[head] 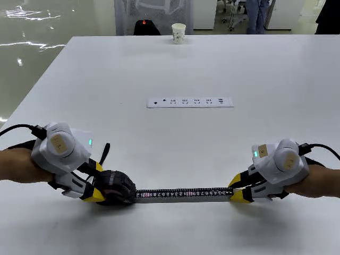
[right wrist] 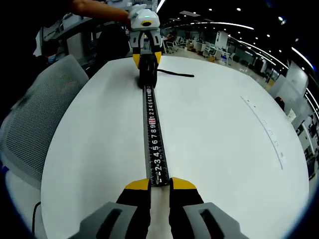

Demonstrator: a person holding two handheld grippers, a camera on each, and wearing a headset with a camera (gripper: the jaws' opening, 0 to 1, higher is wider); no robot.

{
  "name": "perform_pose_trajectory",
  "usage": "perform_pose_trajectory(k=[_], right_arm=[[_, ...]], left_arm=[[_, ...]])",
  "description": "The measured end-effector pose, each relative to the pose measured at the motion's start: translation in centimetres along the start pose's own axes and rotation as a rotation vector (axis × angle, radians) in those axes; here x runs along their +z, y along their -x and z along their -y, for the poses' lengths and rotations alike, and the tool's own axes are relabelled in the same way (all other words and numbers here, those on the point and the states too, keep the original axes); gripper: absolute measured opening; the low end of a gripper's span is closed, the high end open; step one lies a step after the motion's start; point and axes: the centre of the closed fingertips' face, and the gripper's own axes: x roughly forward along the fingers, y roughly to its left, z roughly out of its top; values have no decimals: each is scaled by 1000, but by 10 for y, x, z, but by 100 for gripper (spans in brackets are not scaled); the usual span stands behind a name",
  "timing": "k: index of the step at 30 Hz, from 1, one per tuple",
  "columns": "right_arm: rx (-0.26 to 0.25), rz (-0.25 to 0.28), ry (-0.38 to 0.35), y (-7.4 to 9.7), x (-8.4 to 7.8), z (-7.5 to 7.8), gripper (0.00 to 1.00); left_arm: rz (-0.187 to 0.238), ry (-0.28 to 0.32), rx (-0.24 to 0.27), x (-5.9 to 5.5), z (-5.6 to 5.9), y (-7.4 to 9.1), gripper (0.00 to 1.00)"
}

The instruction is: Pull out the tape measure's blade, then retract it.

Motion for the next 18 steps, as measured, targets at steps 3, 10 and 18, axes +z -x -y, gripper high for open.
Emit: perform_pose_trajectory(k=[3,10,18], right_arm=[[0,-4,5,0,0,0,10],[5,-11,9,0,0,0,10],[5,-25,22,-1,0,0,11]], left_arm=[[-2,-1,1,0,0,0,25],[-5,-5,2,0,-1,-1,25],[-10,-16,5,0,-1,-1,26]])
